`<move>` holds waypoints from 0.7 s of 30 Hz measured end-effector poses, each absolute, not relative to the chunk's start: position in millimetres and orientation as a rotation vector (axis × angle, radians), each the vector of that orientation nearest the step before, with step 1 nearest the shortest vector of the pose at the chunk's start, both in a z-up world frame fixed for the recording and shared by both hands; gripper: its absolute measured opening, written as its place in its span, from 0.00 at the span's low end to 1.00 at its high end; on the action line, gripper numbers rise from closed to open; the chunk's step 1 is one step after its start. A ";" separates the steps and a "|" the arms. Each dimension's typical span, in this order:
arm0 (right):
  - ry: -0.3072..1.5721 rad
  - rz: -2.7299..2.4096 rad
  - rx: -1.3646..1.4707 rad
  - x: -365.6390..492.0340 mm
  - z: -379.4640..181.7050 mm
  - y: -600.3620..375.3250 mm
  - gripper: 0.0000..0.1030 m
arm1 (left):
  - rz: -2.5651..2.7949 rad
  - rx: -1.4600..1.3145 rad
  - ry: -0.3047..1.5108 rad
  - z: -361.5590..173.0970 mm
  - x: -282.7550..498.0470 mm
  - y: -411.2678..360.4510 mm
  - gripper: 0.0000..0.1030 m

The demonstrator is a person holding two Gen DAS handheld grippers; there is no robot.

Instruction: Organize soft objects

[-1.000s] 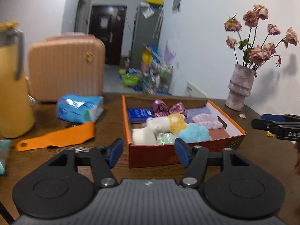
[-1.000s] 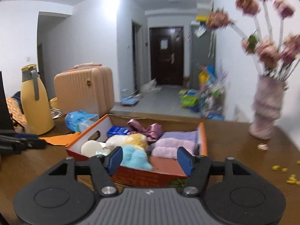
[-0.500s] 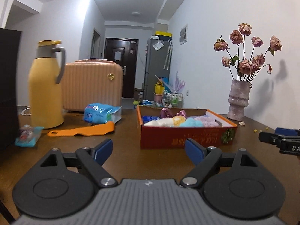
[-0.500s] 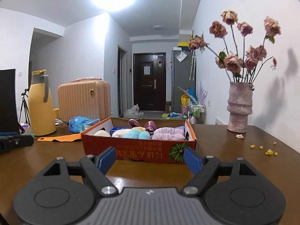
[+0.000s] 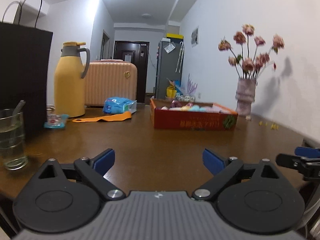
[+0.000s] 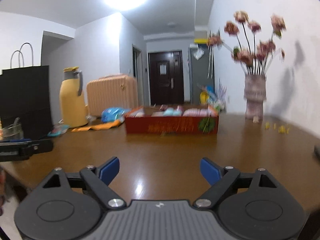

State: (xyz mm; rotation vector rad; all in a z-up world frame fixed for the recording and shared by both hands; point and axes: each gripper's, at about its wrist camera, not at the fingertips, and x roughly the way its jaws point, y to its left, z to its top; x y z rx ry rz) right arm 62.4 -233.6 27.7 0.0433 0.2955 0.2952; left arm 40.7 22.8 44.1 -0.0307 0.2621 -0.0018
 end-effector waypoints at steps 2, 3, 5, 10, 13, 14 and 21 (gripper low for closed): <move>0.316 0.288 0.056 46.1 18.3 -233.5 0.85 | 0.006 -0.012 0.272 38.3 27.8 21.7 0.94; 0.321 0.278 0.052 40.4 15.8 -233.6 0.85 | 0.002 -0.020 0.282 36.6 22.9 22.7 0.94; 0.317 0.266 0.046 37.9 16.0 -235.1 0.85 | -0.007 -0.036 0.296 34.5 16.1 24.6 0.94; 0.278 0.267 0.045 36.2 22.2 -232.7 0.86 | 0.014 -0.039 0.289 34.4 19.0 22.1 0.96; 0.269 0.266 0.045 36.6 21.3 -233.0 0.91 | -0.008 -0.040 0.289 34.0 20.0 20.1 0.96; 0.272 0.265 0.042 38.6 22.2 -233.3 0.92 | -0.015 -0.034 0.284 34.0 19.1 18.3 0.98; 0.237 0.244 0.033 36.6 27.1 -231.6 1.00 | -0.026 -0.026 0.256 36.4 16.5 13.7 1.00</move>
